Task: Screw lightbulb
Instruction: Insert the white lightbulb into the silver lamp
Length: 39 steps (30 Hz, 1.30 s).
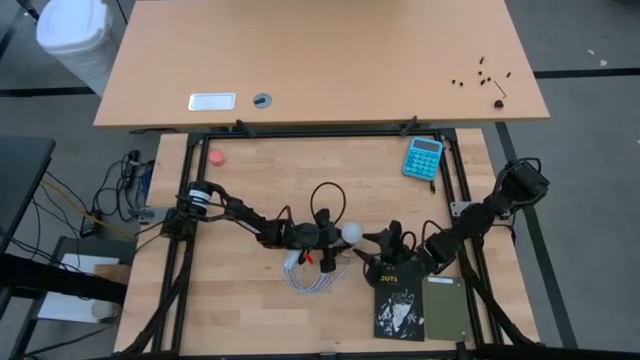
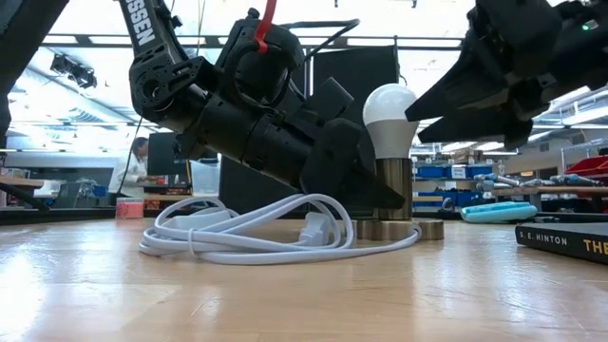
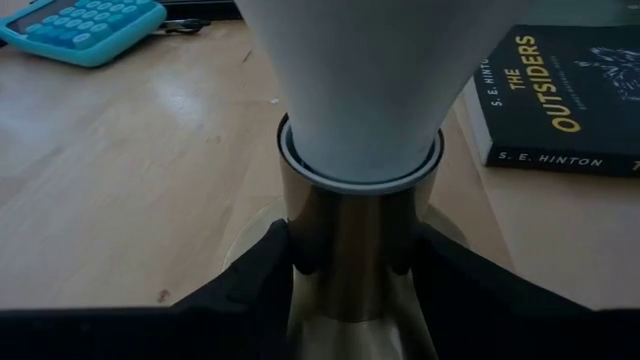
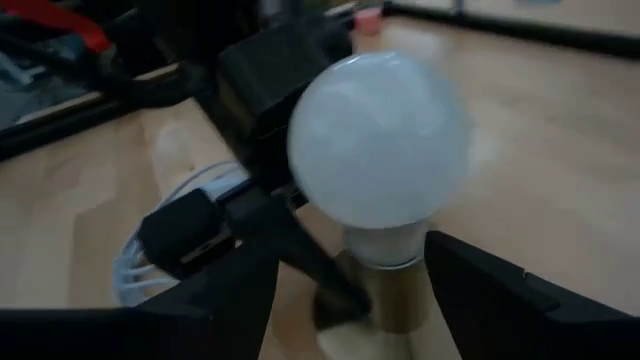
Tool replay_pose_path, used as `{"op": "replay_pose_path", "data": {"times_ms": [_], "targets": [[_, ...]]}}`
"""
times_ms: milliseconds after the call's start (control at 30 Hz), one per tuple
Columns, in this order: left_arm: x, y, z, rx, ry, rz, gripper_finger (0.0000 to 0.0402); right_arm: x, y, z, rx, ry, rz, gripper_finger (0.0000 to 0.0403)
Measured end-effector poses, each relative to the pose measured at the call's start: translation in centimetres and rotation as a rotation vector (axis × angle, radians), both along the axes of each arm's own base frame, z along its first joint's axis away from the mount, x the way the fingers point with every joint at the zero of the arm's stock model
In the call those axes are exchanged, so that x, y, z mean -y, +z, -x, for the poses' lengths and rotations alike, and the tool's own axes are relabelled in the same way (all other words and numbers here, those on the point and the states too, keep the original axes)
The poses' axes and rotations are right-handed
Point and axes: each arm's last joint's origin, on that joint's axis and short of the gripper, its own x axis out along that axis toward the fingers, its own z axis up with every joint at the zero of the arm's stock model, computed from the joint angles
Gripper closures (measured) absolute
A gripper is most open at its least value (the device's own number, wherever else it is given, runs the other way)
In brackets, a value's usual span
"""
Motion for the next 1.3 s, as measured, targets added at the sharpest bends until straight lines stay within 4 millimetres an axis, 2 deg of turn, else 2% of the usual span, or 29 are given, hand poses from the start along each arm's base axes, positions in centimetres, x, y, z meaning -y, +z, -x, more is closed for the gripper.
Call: {"op": "replay_pose_path", "data": {"times_ms": [233,400,567,1000,1167,1300], "targets": [[0.0,0.0,0.0,0.000,-0.002,0.001,0.0217,-0.5,-0.7,0.0,-0.013,-0.009,0.027,0.0152],[0.0,0.0,0.0,-0.001,-0.002,0.003,0.0217,-2.8,-1.3,-1.3,-0.066,0.029,0.068,0.0156],[0.0,0.0,0.0,-0.004,0.000,0.005,0.0217,-4.2,-1.1,-2.5,-0.141,-0.050,0.165,0.0160],[0.0,0.0,0.0,-0.004,0.008,0.019,0.0217,-3.1,-1.3,-2.8,-0.120,-0.203,0.200,0.0161],[0.0,0.0,0.0,-0.006,0.008,0.017,0.0217,-2.0,-1.3,-3.5,-0.179,-0.205,0.243,0.0160],[0.0,0.0,0.0,-0.009,0.004,0.016,0.0217,-1.6,-0.8,-2.9,-0.232,-0.194,0.288,0.0161]]}}
